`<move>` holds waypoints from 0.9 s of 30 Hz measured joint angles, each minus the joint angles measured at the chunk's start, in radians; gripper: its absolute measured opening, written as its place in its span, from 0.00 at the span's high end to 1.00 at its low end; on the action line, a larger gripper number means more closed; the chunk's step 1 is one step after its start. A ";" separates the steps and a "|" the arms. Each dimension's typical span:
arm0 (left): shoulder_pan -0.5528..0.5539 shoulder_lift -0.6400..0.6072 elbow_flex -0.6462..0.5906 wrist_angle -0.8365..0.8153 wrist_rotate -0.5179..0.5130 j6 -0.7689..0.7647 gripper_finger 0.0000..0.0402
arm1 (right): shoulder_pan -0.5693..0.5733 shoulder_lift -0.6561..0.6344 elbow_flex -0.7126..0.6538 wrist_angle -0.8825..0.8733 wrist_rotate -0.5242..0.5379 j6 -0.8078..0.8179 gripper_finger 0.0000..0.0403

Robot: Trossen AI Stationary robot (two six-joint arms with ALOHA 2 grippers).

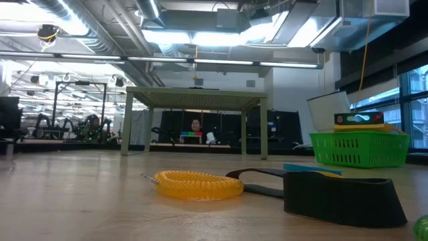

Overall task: Pick & Place Office Desk Supplies
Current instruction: Put the blue spring rubber band into the blue bin

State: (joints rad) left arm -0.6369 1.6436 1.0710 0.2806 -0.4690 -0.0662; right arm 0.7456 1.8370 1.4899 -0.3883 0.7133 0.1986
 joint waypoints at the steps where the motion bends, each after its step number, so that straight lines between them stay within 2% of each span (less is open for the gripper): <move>1: 0.000 0.000 0.000 0.000 0.000 0.000 0.96 | 0.000 0.000 0.000 0.000 0.000 0.000 0.95; 3: 0.000 0.000 0.000 0.000 0.000 0.000 0.96 | 0.000 0.000 0.000 0.000 0.001 0.002 0.96; 6: 0.000 0.000 0.000 0.000 -0.003 -0.008 0.95 | 0.000 0.000 0.000 0.006 0.001 0.010 0.93; 9: 0.000 0.000 0.000 0.000 -0.047 -0.063 0.92 | 0.000 0.000 0.000 0.006 -0.003 0.046 0.94; 13: 0.000 0.000 0.000 -0.015 -0.093 -0.133 0.83 | 0.000 0.000 0.000 0.002 -0.008 0.112 0.97; 20: 0.000 0.000 0.000 -0.115 -0.058 -0.249 0.65 | 0.001 -0.006 0.001 -0.042 -0.073 0.284 0.96; 24: 0.000 0.000 0.000 -0.191 -0.032 -0.304 0.58 | 0.007 -0.016 0.002 -0.097 -0.154 0.421 0.96; 27: 0.000 0.000 0.000 -0.240 -0.001 -0.335 0.56 | 0.016 -0.017 0.002 -0.189 -0.267 0.565 0.96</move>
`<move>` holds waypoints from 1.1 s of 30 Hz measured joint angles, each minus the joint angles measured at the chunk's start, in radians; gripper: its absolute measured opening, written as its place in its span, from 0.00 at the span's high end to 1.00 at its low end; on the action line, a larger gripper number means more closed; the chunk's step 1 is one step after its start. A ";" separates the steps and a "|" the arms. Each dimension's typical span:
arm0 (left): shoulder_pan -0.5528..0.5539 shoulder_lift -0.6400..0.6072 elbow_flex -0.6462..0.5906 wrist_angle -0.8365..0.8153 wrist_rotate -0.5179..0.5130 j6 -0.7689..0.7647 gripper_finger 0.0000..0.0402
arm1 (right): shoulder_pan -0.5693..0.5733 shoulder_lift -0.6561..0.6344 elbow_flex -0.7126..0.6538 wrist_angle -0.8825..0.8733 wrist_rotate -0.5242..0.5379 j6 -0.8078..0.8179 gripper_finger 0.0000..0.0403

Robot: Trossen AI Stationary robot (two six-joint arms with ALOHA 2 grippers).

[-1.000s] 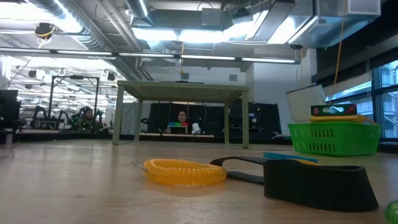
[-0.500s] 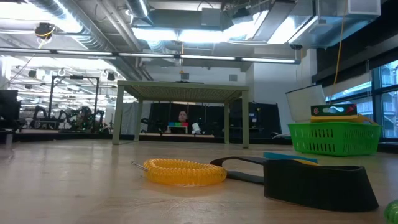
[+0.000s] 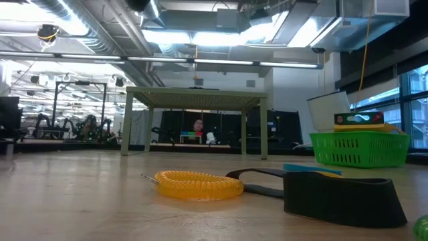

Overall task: Pick & Place Office Desk Supplies
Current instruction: Put the blue spring rubber band into the blue bin

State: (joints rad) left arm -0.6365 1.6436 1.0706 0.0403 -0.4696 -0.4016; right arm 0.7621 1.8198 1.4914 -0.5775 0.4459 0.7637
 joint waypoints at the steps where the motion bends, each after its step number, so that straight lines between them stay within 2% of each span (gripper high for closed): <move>1: 0.000 0.000 0.000 -0.016 0.004 -0.012 0.56 | 0.004 -0.001 0.000 -0.029 -0.044 0.061 0.96; 11: 0.000 0.000 0.000 -0.198 0.027 -0.114 0.57 | 0.116 -0.002 0.000 -0.350 -0.367 0.662 0.96; 19: 0.004 0.000 0.000 -0.482 0.242 -0.295 0.56 | 0.210 0.001 -0.001 -0.459 -0.385 0.948 0.96; 25: -0.008 0.000 0.000 -0.608 0.378 -0.321 0.56 | 0.236 0.037 -0.001 -0.512 -0.523 1.058 0.96; 33: -0.051 0.000 0.000 -0.697 0.443 -0.320 0.55 | 0.236 0.087 -0.002 -0.528 -0.608 1.065 0.93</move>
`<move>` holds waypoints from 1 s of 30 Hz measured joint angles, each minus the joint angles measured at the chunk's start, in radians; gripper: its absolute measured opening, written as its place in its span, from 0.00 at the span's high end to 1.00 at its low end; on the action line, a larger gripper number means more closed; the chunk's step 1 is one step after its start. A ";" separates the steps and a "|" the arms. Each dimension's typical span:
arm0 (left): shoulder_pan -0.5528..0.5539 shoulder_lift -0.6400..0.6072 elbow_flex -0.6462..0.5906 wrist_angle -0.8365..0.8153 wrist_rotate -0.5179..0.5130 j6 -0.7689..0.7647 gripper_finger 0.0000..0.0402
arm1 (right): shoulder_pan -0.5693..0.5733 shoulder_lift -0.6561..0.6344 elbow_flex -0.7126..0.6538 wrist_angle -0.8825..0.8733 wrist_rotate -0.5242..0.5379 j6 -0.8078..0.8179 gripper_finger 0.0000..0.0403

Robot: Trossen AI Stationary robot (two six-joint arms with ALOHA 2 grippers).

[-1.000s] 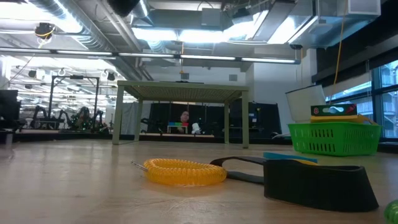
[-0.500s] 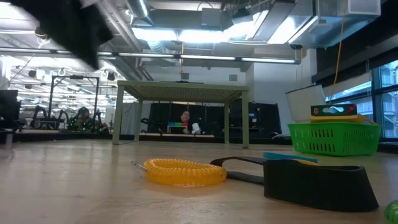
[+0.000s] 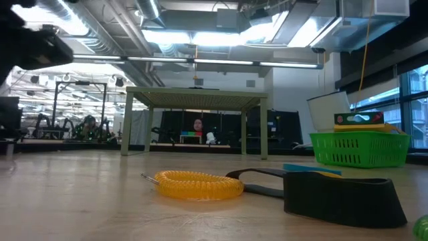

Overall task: Pick & Place Office Desk Supplies
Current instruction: Put the blue spring rubber band into the blue bin, then put the orange spring rubber band into the blue bin

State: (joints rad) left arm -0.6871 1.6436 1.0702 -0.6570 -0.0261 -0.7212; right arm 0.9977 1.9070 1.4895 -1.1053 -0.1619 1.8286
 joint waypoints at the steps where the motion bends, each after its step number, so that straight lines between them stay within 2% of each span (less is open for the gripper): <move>1: -0.007 0.000 0.000 -0.009 0.000 0.000 0.55 | 0.000 0.004 0.000 -0.007 -0.003 -0.001 0.91; 7: -0.031 0.017 0.000 -0.035 0.009 -0.001 0.52 | 0.001 0.010 0.000 -0.052 -0.014 -0.031 0.77; 11: -0.035 0.065 0.000 -0.022 0.124 0.000 0.51 | 0.001 0.010 0.000 -0.073 -0.014 -0.037 0.67; 14: -0.041 0.110 0.000 -0.020 0.162 0.001 0.51 | 0.001 0.010 0.000 -0.073 -0.014 -0.037 0.61; 19: -0.036 0.172 0.003 -0.025 0.150 0.008 0.52 | 0.001 0.010 0.000 -0.074 -0.013 -0.037 0.53; 24: -0.029 0.198 0.005 -0.028 0.133 0.063 0.54 | 0.001 0.010 0.000 -0.073 -0.011 -0.038 0.51; 30: -0.032 0.200 0.004 -0.028 0.044 0.129 0.67 | 0.001 0.010 0.000 -0.074 -0.011 -0.038 0.51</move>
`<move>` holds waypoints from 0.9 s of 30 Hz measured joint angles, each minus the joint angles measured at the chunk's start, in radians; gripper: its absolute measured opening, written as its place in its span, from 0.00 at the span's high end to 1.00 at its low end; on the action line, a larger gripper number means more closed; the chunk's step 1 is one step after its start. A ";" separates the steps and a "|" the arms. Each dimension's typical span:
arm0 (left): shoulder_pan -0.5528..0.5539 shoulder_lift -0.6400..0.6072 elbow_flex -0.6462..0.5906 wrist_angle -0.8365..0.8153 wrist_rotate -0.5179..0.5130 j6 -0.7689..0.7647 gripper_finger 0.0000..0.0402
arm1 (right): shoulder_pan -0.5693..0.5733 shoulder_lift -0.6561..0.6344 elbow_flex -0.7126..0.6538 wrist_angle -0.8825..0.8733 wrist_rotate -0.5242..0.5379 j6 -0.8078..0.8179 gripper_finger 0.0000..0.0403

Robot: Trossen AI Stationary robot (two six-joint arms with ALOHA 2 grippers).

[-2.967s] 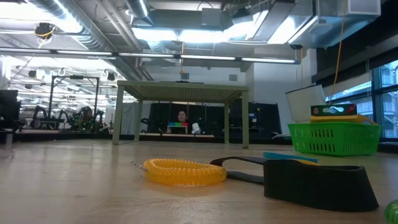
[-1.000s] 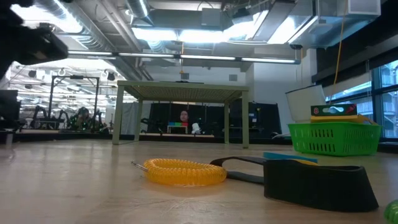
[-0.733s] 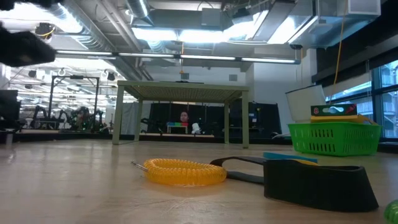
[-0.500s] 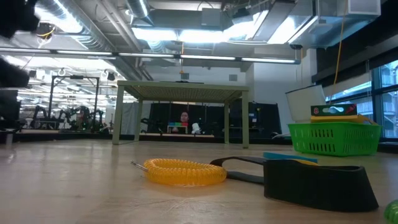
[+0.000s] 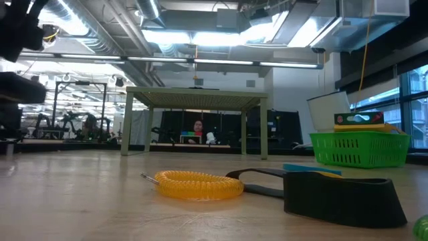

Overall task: Pick & Place Office Desk Supplies
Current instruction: Put the orange spring rubber band into the blue bin

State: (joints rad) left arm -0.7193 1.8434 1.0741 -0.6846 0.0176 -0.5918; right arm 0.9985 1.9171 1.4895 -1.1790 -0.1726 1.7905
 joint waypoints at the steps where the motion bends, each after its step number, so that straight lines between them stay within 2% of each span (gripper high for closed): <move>1: 0.000 0.000 0.000 0.001 -0.016 0.015 0.70 | 0.000 0.000 0.000 0.000 0.000 0.000 0.51; 7: 0.000 0.002 -0.001 0.013 -0.089 0.121 0.90 | 0.000 0.000 0.000 0.000 0.000 0.000 0.51; 10: 0.000 0.002 -0.001 0.023 -0.099 0.135 0.97 | 0.000 0.000 0.000 0.000 0.000 0.001 0.51; 16: 0.004 0.008 0.041 0.022 -0.132 0.174 0.97 | 0.000 0.000 0.000 0.000 0.000 0.005 0.54; 19: 0.015 0.012 0.093 0.058 -0.196 0.204 0.97 | 0.000 0.000 0.000 0.000 -0.009 0.005 0.56; 24: 0.032 0.009 0.199 0.067 -0.258 0.271 0.97 | 0.000 0.000 0.000 0.009 -0.102 0.004 0.60; 27: 0.049 0.007 0.264 0.127 -0.289 0.309 0.97 | 0.000 0.000 0.000 0.037 -0.135 0.003 0.62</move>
State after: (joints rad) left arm -0.6707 1.8509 1.3381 -0.5574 -0.2715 -0.2832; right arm 0.9985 1.9167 1.4899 -1.1422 -0.3071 1.7932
